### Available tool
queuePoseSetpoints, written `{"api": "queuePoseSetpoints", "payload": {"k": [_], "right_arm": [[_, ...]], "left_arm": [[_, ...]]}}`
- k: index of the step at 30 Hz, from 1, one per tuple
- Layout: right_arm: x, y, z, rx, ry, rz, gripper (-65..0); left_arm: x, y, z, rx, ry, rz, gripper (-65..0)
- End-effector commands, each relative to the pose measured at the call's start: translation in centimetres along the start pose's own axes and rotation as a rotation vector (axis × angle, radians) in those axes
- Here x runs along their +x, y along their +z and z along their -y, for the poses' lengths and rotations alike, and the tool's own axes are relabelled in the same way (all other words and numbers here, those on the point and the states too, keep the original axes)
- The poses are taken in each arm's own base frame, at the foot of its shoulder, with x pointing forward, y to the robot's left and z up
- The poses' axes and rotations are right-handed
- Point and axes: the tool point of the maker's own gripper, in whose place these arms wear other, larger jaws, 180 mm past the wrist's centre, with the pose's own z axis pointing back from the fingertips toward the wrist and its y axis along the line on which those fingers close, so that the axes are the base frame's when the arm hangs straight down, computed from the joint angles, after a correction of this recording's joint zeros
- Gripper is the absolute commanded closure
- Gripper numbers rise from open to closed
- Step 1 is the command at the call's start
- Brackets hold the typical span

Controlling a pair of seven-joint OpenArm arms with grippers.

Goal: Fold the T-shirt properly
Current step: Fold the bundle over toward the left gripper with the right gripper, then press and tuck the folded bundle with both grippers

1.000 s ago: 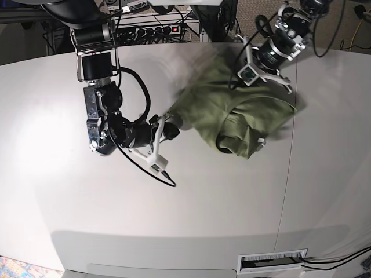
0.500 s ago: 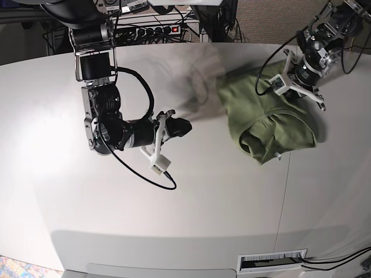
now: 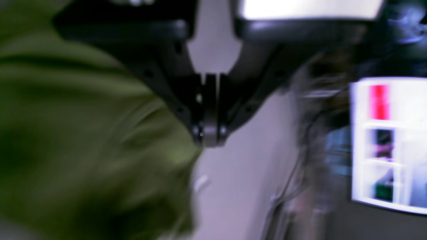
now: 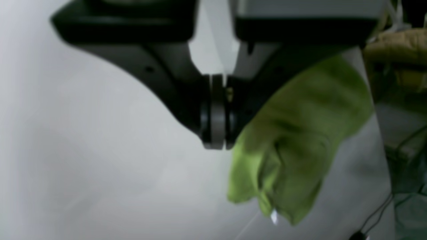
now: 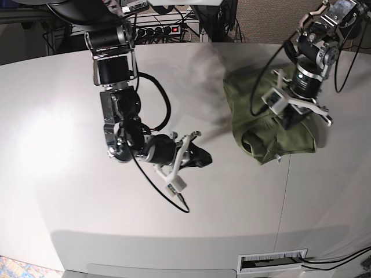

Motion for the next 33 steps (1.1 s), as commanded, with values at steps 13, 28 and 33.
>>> {"api": "queuePoseSetpoints", "payload": {"k": [13, 28, 33], "right_arm": [[4.5, -4.8, -6.0, 0.055, 0.228, 0.024, -13.4], [-0.8, -7.8, -3.7, -0.051, 0.405, -0.135, -15.3], [-3.8, -8.5, -2.6, -0.045, 0.356, -0.193, -3.8]], "left_arm": [[-0.3, -2.4, 6.5, -0.137, 0.302, -0.017, 0.0], [-1.1, -2.4, 8.8, -0.215, 0.334, -0.052, 0.0], [-1.4, -2.1, 9.3, -0.222, 0.331, -0.06, 0.0]]}}
